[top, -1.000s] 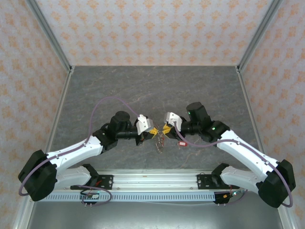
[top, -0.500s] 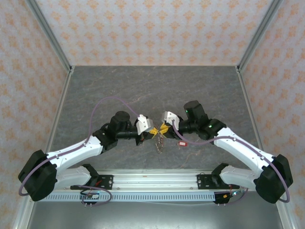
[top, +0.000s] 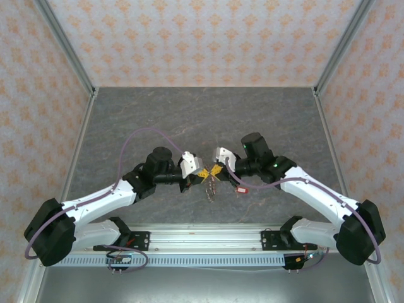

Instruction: Put the keys on the keyring

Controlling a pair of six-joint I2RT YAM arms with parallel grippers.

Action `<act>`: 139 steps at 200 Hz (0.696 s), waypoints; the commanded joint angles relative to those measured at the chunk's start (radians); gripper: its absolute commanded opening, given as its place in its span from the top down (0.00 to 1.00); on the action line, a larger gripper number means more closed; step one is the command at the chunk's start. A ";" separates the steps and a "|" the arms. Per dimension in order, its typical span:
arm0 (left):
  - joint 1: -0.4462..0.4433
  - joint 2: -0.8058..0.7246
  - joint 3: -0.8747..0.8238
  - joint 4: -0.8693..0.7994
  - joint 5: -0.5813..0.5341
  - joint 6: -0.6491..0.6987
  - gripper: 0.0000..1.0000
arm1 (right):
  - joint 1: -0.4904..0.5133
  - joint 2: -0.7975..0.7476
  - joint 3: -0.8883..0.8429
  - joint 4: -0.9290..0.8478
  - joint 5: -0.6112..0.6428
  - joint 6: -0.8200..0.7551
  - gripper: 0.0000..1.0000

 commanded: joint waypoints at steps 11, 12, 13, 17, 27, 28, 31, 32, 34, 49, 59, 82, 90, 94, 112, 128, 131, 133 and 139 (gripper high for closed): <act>-0.003 -0.005 0.050 -0.046 0.002 0.045 0.87 | 0.002 0.006 0.094 -0.087 0.015 -0.041 0.99; -0.003 -0.005 0.052 -0.049 0.001 0.048 0.87 | 0.003 0.006 0.096 -0.093 0.017 -0.043 0.99; -0.003 -0.005 0.053 -0.052 0.000 0.050 0.87 | 0.003 0.006 0.097 -0.099 0.020 -0.046 0.99; -0.003 -0.005 0.055 -0.064 -0.002 0.055 0.87 | 0.005 0.008 0.107 -0.118 0.028 -0.057 0.99; -0.002 -0.005 0.062 -0.079 -0.007 0.068 0.86 | 0.013 0.014 0.126 -0.161 0.047 -0.077 0.99; -0.003 -0.005 0.063 -0.080 -0.008 0.069 0.86 | 0.014 0.015 0.128 -0.165 0.048 -0.079 0.99; -0.003 -0.005 0.065 -0.085 -0.010 0.071 0.86 | 0.017 0.016 0.133 -0.177 0.054 -0.084 1.00; -0.003 -0.005 0.065 -0.086 -0.010 0.073 0.86 | 0.018 0.017 0.135 -0.180 0.056 -0.085 1.00; -0.003 -0.005 0.066 -0.087 -0.010 0.075 0.86 | 0.019 0.019 0.138 -0.185 0.060 -0.087 1.00; -0.003 -0.003 0.076 -0.107 -0.013 0.086 0.86 | 0.030 0.023 0.158 -0.223 0.083 -0.101 1.00; -0.003 -0.001 0.084 -0.115 -0.013 0.090 0.86 | 0.036 0.025 0.168 -0.237 0.100 -0.106 1.00; -0.003 0.000 0.087 -0.107 -0.010 0.087 0.85 | 0.048 0.027 0.179 -0.249 0.120 -0.111 0.99; -0.003 0.000 0.086 -0.101 -0.008 0.087 0.85 | 0.052 0.029 0.185 -0.250 0.121 -0.111 1.00; -0.003 0.000 0.087 -0.100 -0.009 0.086 0.85 | 0.052 0.029 0.186 -0.250 0.121 -0.111 1.00; -0.003 0.006 0.092 -0.102 -0.008 0.086 0.85 | 0.061 0.030 0.192 -0.249 0.119 -0.108 1.00; -0.003 0.010 0.090 -0.088 -0.003 0.078 0.85 | 0.066 0.031 0.193 -0.242 0.113 -0.106 1.00; -0.002 0.010 0.090 -0.088 -0.004 0.078 0.85 | 0.068 0.031 0.191 -0.239 0.110 -0.103 1.00; -0.003 0.012 0.090 -0.088 -0.004 0.078 0.85 | 0.068 0.031 0.191 -0.236 0.109 -0.102 1.00; -0.003 0.014 0.092 -0.089 -0.003 0.076 0.85 | 0.068 0.030 0.190 -0.229 0.104 -0.099 1.00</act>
